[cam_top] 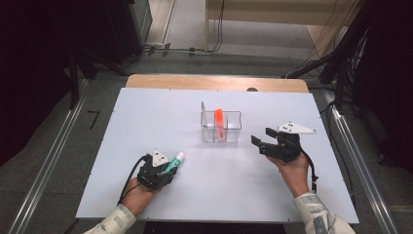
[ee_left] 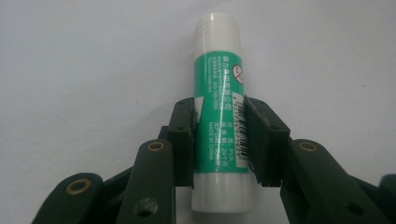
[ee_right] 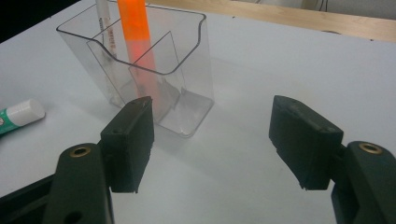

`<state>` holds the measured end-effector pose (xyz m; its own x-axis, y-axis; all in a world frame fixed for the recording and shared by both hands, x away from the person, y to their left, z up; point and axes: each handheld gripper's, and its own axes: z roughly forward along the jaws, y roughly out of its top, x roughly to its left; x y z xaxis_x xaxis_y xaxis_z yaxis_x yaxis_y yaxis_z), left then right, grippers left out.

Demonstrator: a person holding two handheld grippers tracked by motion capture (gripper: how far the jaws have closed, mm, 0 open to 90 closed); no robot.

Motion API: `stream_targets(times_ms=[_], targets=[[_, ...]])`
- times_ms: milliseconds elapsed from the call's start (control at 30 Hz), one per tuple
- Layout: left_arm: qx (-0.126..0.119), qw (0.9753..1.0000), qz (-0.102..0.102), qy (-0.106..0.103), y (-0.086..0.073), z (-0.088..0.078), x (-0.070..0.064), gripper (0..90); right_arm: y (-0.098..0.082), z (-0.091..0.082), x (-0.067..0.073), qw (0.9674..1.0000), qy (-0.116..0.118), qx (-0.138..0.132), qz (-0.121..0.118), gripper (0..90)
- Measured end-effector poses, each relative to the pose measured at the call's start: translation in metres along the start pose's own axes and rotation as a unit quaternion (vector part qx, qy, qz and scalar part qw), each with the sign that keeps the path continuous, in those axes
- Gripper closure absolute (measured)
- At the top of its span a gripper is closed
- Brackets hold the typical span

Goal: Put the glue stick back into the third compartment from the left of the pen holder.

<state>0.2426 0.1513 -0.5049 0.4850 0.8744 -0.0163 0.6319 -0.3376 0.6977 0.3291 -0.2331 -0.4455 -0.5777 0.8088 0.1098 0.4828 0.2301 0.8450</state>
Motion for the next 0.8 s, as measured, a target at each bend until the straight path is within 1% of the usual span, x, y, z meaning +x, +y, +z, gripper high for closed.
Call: stream_targets(times_ms=[33,67,167,300,467,533,667,800], targets=[[-0.002,1.0000,-0.002,-0.001,0.000,0.000,-0.001,65.7,0.000,0.000,0.000,1.0000,0.000,0.000,0.000,29.1],[-0.005,1.0000,0.002,-0.001,0.001,-0.001,-0.002,65.7,0.000,-0.001,0.000,1.0000,-0.001,-0.001,0.000,29.0],[-0.014,0.9999,0.001,-0.004,0.002,-0.002,-0.004,65.7,0.000,-0.001,0.000,1.0000,0.000,-0.001,0.001,28.4],[-0.022,0.9997,0.001,-0.002,0.003,-0.003,-0.005,65.7,0.000,0.000,0.000,1.0000,0.002,0.002,0.001,27.7],[-0.040,0.9991,-0.012,-0.006,0.006,-0.005,-0.004,65.7,0.000,0.000,0.003,1.0000,0.005,0.002,0.001,26.8],[-0.046,0.9989,-0.012,-0.007,0.007,-0.006,-0.005,65.7,0.000,0.000,0.003,1.0000,0.006,0.001,0.000,26.8],[-0.047,0.9989,-0.005,-0.005,0.008,-0.005,-0.008,65.7,0.000,0.000,0.004,1.0000,0.008,0.003,0.000,26.8],[-0.055,0.9984,-0.009,-0.005,0.011,-0.004,-0.009,65.7,0.000,0.000,0.006,0.9999,0.010,0.002,-0.001,26.8]])
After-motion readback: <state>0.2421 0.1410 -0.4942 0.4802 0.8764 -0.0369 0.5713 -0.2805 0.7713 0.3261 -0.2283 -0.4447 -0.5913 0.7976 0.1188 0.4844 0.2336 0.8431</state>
